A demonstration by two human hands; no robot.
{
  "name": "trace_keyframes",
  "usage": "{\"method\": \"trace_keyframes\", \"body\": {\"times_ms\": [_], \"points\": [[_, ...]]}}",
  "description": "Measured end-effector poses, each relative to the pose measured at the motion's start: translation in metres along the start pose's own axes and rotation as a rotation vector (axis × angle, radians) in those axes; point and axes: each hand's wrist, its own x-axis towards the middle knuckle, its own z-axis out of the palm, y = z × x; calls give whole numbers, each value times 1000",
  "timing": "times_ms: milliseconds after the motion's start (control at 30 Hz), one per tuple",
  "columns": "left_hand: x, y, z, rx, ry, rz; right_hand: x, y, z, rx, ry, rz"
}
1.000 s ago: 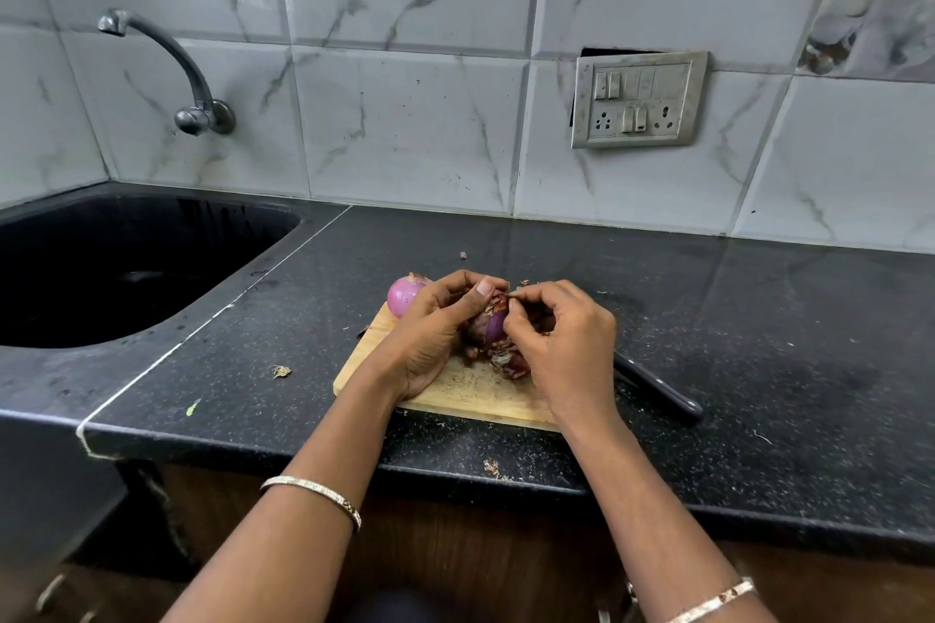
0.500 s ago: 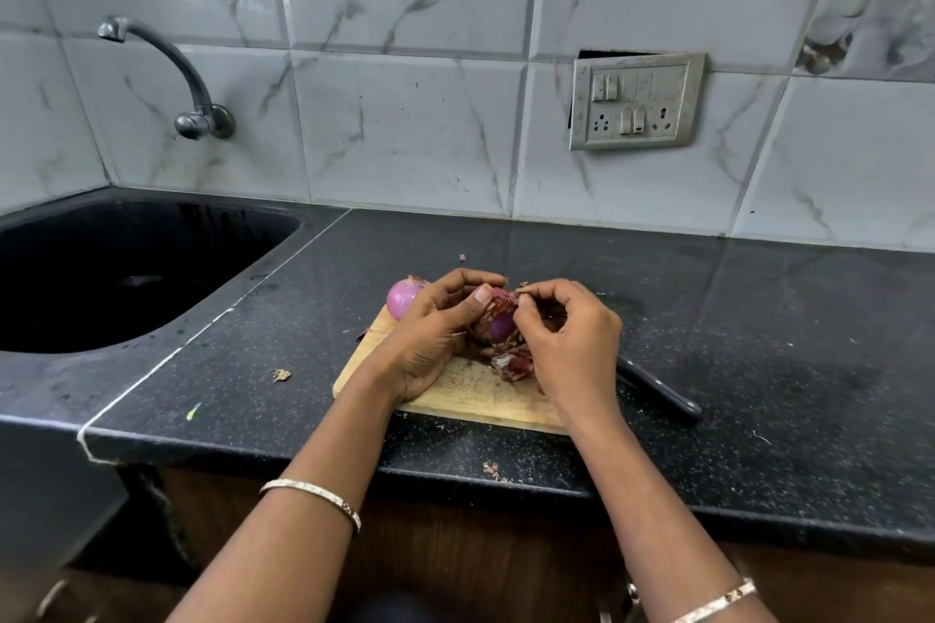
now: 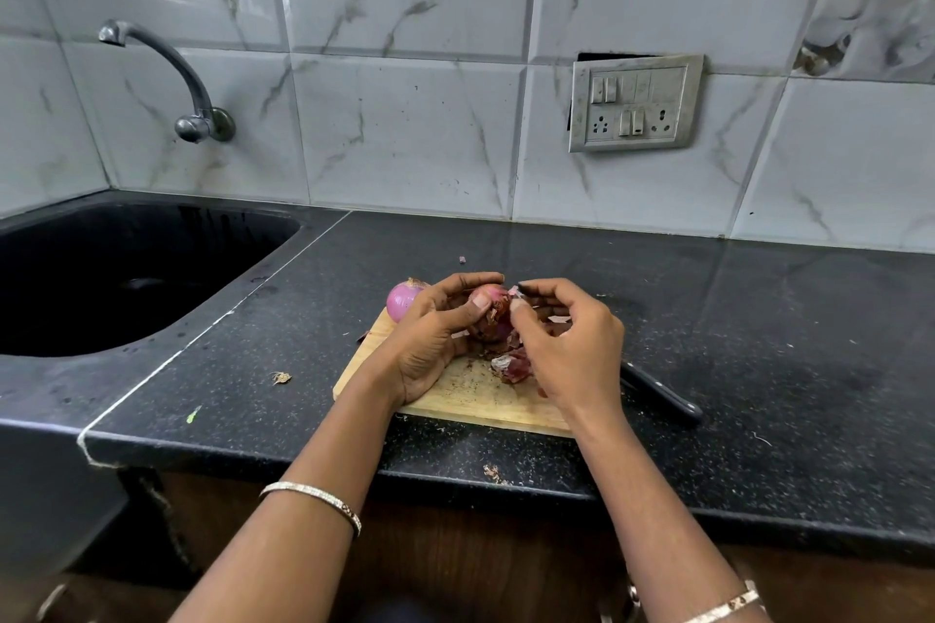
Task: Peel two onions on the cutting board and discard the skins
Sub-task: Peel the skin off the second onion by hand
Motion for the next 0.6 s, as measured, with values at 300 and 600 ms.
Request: {"method": "trace_keyframes", "body": {"times_ms": [300, 600], "points": [[1, -2, -3, 18, 0, 10, -2, 5, 1, -51, 33, -101], [1, -2, -2, 42, -20, 21, -2, 7, 4, -194, 61, -133]]}}
